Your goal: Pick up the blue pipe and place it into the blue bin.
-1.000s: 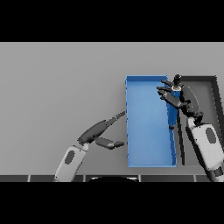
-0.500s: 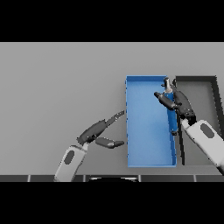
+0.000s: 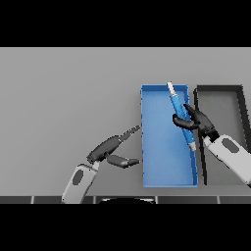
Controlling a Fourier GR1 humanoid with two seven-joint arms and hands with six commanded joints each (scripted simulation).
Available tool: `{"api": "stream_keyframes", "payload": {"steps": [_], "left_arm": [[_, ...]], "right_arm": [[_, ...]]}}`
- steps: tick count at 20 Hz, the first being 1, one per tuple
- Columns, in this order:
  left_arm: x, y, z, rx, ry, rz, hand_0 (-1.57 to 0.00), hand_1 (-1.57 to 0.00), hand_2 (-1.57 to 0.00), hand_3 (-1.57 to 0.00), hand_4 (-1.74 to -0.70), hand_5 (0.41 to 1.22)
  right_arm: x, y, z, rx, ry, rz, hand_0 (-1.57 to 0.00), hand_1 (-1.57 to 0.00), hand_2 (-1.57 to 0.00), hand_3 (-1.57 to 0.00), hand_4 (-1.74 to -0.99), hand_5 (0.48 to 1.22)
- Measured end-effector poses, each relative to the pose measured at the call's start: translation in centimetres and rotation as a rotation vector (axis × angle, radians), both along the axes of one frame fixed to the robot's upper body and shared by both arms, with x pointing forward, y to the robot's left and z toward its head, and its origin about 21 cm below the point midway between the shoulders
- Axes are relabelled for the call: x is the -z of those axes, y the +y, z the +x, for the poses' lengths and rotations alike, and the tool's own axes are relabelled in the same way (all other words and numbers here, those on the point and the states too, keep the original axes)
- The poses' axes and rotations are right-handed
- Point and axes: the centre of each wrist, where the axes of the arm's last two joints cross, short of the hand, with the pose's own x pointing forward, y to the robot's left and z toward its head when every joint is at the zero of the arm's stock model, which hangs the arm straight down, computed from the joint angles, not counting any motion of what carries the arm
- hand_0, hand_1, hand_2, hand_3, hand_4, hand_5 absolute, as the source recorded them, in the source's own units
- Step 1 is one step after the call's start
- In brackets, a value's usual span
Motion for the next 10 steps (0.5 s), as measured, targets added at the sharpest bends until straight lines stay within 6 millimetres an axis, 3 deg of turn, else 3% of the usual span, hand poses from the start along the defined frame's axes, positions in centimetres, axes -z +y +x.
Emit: {"api": "stream_keyframes", "payload": {"steps": [5,10], "left_arm": [[-0.04,0.28,-0.04,-0.005,-0.006,-0.001,0.00,0.00,0.00,0.00,-0.89,0.431],[-0.11,-0.37,-0.04,-0.002,-0.006,0.001,0.00,0.00,0.00,0.00,-0.88,0.431]], "right_arm": [[0.24,-0.26,0.25,-0.006,0.027,-0.057,-0.01,-0.01,-0.01,-0.01,-1.022,0.672],[0.23,0.19,0.21,-0.030,0.046,-0.071,-0.01,-0.01,-0.01,0.00,-1.022,0.655]]}}
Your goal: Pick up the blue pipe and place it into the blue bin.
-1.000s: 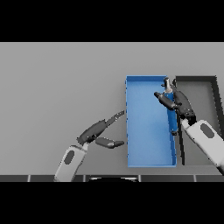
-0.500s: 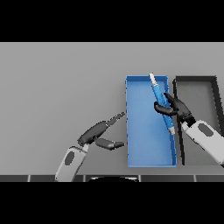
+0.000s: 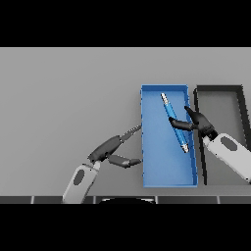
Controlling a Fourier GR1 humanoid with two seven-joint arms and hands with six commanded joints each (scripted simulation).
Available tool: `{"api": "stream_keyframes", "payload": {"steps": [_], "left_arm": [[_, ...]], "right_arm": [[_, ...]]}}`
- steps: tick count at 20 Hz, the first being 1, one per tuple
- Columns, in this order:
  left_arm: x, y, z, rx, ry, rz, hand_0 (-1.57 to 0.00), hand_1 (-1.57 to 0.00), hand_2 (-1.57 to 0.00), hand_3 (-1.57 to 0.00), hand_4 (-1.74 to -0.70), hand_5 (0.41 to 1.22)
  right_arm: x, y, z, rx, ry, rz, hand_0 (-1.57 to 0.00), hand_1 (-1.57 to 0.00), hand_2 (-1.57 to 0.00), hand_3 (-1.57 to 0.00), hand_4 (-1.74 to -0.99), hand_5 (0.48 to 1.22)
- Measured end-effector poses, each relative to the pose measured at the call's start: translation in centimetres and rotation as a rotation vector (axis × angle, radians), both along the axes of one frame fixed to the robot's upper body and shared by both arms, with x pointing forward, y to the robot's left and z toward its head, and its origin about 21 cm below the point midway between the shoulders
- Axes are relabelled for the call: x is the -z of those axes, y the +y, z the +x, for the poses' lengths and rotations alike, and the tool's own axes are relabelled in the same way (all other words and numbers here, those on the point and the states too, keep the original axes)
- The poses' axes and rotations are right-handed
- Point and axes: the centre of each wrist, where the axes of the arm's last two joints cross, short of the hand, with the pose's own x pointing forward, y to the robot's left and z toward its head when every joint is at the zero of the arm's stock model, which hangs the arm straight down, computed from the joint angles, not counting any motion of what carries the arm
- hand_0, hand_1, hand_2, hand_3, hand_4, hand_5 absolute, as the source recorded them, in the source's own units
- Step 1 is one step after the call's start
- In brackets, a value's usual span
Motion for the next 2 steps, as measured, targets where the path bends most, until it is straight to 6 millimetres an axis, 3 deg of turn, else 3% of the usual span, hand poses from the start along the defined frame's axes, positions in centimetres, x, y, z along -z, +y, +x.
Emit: {"api": "stream_keyframes", "payload": {"steps": [2], "left_arm": [[0.33,0.03,-0.20,-0.006,0.002,0.005,0.00,0.00,0.00,0.00,-0.88,0.431]], "right_arm": [[-0.63,0.18,0.46,-0.015,-0.006,-0.013,-0.01,-0.01,-0.01,0.00,-1.022,0.643]]}}
